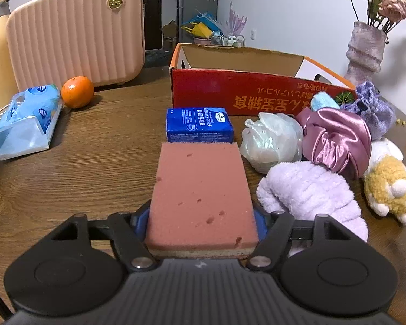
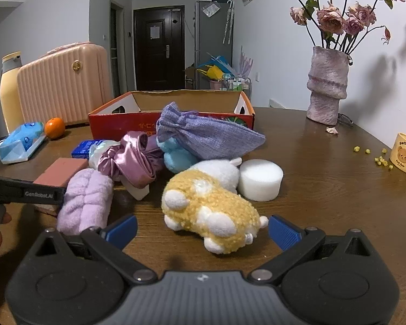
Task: Organize soft objects
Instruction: 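Move the left tool onto the pink sponge block and close on it, then grasp the yellow plush toy with the right tool while the left tool holds the sponge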
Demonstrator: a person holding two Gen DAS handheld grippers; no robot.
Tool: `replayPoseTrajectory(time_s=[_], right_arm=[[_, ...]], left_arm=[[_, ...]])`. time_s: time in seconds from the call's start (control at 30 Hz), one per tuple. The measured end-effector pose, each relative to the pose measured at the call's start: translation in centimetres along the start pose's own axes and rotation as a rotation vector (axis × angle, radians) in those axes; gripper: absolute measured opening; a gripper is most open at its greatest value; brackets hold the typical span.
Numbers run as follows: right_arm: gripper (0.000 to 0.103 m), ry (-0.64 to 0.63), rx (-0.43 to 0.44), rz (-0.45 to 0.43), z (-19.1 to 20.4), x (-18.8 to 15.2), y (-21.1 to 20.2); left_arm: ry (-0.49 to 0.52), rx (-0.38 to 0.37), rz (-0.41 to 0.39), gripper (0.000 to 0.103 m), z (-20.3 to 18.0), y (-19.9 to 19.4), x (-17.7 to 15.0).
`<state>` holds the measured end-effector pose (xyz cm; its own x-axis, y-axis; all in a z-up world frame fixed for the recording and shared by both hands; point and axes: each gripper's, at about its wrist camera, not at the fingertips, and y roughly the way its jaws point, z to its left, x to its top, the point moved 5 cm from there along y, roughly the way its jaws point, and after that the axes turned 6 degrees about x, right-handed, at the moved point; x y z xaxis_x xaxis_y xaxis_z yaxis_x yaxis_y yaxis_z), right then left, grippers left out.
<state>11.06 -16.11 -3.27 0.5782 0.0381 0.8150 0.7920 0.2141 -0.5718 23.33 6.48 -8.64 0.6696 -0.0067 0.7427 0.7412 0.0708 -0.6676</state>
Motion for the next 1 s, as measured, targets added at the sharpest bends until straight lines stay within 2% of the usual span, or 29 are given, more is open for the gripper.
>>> replayPoseTrajectory(time_s=[0.23, 0.67, 1.0], right_arm=[[0.103, 0.029, -0.011, 0.005, -0.1, 0.5, 0.9], [0.103, 0.089, -0.027, 0.002, -0.6, 1.3, 2.2], [0.103, 0.126, -0.047, 0.021, -0.9, 2.0, 3.9]], left_arm=[[-0.018, -0.004, -0.035, 0.071, 0.4, -0.8, 0.3], [-0.057, 0.044, -0.136, 0.071, 1.6, -3.6, 0.8], [-0.069, 0.043, -0.188, 0.071, 1.7, -6.0, 0.4]])
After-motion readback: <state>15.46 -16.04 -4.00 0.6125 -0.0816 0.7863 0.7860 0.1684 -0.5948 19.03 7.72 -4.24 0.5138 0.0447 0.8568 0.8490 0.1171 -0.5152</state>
